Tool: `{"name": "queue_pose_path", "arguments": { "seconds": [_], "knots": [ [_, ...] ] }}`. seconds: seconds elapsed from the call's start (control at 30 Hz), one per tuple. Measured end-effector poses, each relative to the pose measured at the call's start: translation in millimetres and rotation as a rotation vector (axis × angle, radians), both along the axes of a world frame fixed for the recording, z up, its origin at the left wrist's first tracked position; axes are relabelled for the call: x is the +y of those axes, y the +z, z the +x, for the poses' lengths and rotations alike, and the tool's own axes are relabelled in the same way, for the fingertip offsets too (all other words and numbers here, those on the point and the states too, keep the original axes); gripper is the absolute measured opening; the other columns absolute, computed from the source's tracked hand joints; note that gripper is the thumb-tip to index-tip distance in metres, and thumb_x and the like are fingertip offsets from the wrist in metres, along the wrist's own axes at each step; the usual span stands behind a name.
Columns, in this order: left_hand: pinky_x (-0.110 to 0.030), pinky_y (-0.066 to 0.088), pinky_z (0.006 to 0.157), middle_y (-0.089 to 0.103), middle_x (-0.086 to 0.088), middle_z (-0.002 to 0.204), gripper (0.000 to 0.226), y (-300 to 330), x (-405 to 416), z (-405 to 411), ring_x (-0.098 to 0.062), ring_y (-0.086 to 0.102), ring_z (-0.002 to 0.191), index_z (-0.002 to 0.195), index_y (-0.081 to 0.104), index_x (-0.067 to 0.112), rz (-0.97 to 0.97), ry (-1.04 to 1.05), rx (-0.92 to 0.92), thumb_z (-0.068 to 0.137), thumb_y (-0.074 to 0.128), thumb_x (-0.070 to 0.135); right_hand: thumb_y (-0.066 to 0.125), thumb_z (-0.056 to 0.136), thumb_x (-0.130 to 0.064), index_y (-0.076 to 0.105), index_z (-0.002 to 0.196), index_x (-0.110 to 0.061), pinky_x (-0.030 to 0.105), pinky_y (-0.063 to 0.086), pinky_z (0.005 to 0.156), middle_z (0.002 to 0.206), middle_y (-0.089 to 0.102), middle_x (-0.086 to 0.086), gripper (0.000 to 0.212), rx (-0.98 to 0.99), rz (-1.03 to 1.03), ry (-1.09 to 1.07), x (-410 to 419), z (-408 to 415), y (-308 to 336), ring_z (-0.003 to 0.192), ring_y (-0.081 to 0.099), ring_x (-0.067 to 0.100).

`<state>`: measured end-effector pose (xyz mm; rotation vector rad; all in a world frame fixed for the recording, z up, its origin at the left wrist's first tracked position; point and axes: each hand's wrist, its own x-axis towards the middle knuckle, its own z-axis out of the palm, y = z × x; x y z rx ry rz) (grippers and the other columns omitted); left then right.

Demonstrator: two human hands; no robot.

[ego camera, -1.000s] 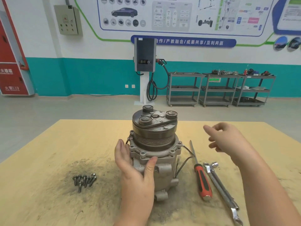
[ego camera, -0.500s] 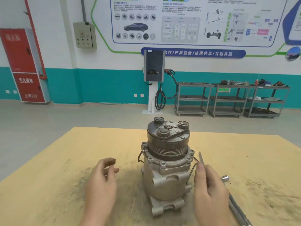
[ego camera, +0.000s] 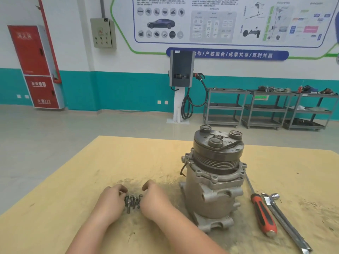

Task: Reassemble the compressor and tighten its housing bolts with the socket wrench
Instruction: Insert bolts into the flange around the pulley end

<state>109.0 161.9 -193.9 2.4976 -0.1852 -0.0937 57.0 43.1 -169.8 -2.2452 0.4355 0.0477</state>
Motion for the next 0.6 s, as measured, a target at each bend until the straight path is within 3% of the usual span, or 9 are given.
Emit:
{"name": "queue_pose_path", "arguments": {
  "seconds": [0.13,0.27,0.5,0.6],
  "knots": [
    [-0.021,0.037,0.067,0.058,-0.010,0.119,0.019,-3.0,-4.6,0.6,-0.007,0.054,0.077,0.112,0.063,0.016,-0.018,-0.041,-0.009,0.101,0.047,0.014,0.051,0.095,-0.012,0.048,0.129,-0.017,0.030,0.043,0.073,0.131,0.046,0.012,0.034,0.054,-0.009,-0.035,-1.9,23.3,-5.0,0.106,0.059,0.027],
    [-0.011,0.034,0.051,0.056,-0.006,0.116,0.012,-8.9,-8.5,0.4,0.001,0.050,0.068,0.106,0.062,0.020,-0.029,-0.077,-0.015,0.100,0.051,0.016,0.053,0.095,-0.012,0.062,0.117,-0.003,0.027,0.047,0.074,0.119,0.064,0.015,0.026,0.140,-0.134,0.102,-5.8,31.9,-2.9,0.092,0.059,0.024],
    [-0.018,0.034,0.060,0.060,-0.004,0.106,0.015,-7.5,-11.6,-0.7,-0.013,0.055,0.086,0.086,0.067,0.025,-0.022,-0.115,-0.081,0.095,0.061,0.015,0.054,0.093,-0.010,0.068,0.092,-0.004,0.023,0.044,0.056,0.079,0.068,0.010,0.016,0.096,-0.069,0.114,-22.4,19.6,-6.4,0.068,0.060,0.020],
    [-0.018,0.036,0.063,0.062,0.005,0.091,0.013,-10.2,-11.8,1.9,-0.008,0.055,0.079,0.091,0.075,0.021,-0.085,-0.082,-0.127,0.094,0.064,0.016,0.058,0.089,-0.012,0.073,0.091,0.000,0.024,0.042,0.056,0.085,0.073,0.016,0.019,0.023,-0.100,0.057,-19.5,18.9,-13.1,0.065,0.056,0.019]
  ]
}}
